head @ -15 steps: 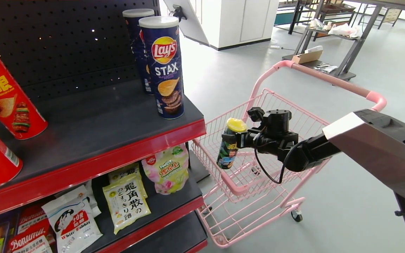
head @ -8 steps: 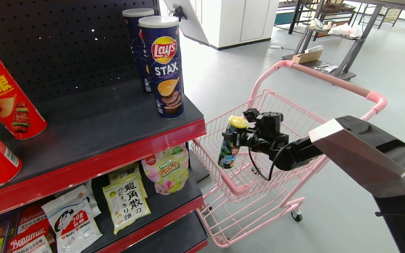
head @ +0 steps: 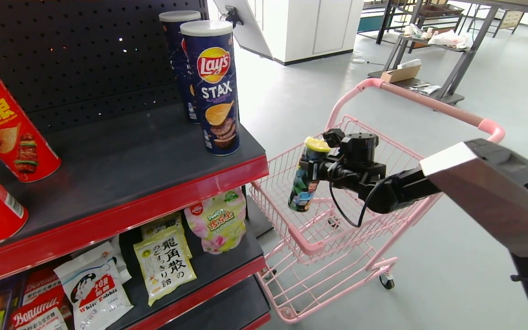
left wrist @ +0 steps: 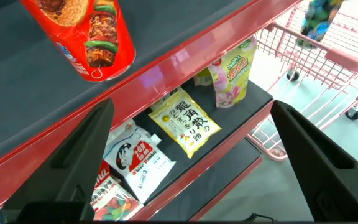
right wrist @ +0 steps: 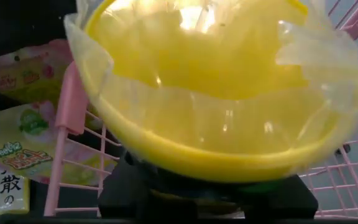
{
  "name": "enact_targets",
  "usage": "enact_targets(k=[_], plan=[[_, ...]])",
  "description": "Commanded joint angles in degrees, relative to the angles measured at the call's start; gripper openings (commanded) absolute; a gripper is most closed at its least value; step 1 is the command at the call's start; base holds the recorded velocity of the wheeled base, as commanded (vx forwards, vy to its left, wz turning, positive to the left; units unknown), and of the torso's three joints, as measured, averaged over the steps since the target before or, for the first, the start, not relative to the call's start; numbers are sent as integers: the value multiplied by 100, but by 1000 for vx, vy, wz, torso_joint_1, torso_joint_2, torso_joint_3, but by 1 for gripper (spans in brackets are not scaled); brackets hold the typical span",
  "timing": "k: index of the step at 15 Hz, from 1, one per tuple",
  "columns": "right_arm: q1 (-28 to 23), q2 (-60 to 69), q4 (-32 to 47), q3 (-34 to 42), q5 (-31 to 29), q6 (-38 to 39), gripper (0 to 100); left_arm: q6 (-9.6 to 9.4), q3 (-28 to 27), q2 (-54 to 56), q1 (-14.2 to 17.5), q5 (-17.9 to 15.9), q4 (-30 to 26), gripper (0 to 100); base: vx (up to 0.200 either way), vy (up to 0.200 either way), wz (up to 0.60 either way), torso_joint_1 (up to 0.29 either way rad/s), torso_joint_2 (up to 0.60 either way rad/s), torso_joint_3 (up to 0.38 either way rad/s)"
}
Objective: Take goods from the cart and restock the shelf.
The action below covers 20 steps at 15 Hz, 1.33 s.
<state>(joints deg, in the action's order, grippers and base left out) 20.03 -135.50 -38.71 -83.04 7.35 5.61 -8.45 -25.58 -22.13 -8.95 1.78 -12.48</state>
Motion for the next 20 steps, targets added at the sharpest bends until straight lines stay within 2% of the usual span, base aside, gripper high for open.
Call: enact_targets(k=[1, 4, 5, 6, 7, 8, 10, 11, 12, 13, 16, 20], plan=[[-25, 2106, 706, 526, -32, -464, 0, 1, -9, 24, -2, -29, 0, 100, 0, 0, 0, 0, 0, 0], [1, 3970, 1366, 1651, -524, -534, 0, -8, -70, 33, -2, -37, 0, 100, 0, 0, 0, 0, 0, 0], [10, 4541, 1656, 2108, -594, -543, 0, -78, -70, 15, -2, -46, 0, 100, 0, 0, 0, 0, 0, 0], [10, 5552, 2139, 2873, -621, -596, 0, -210, -44, -20, -10, -134, 0, 100, 0, 0, 0, 0, 0, 0], [10, 5824, 2236, 3066, -621, -622, 0, -219, -35, -29, -10, -213, 0, 100, 0, 0, 0, 0, 0, 0], [10, 6624, 2394, 3751, -656, -904, 0, -271, -9, -29, -10, -415, 0, 100, 0, 0, 0, 0, 0, 0], [1, 7397, 2464, 4446, -621, -1290, 0, -491, 35, -46, -10, -424, 0, 100, 0, 0, 0, 0, 0, 0], [-17, 7652, 2781, 4613, -665, -1299, 0, -632, 167, -99, 16, -345, 0, 100, 0, 0, 0, 0, 0, 0], [-34, 7819, 3141, 4666, -691, -1290, 0, -851, 167, -108, 25, -275, 9, 100, 0, 0, 0, 0, 0, 0], [-34, 7951, 3264, 4718, -630, -1290, 0, -957, 132, -117, 25, -266, 9, 100, 0, 0, 0, 0, 0, 0], [-17, 7925, 3255, 4534, -586, -1317, 0, -975, 70, -99, 25, -257, 9, 100, 0, 0, 0, 0, 0, 0], [142, 7538, 3220, 4332, -129, -1378, 0, -1010, 88, -29, 25, -257, 9, 100, 0, 0, 0, 0, 0, 0]])
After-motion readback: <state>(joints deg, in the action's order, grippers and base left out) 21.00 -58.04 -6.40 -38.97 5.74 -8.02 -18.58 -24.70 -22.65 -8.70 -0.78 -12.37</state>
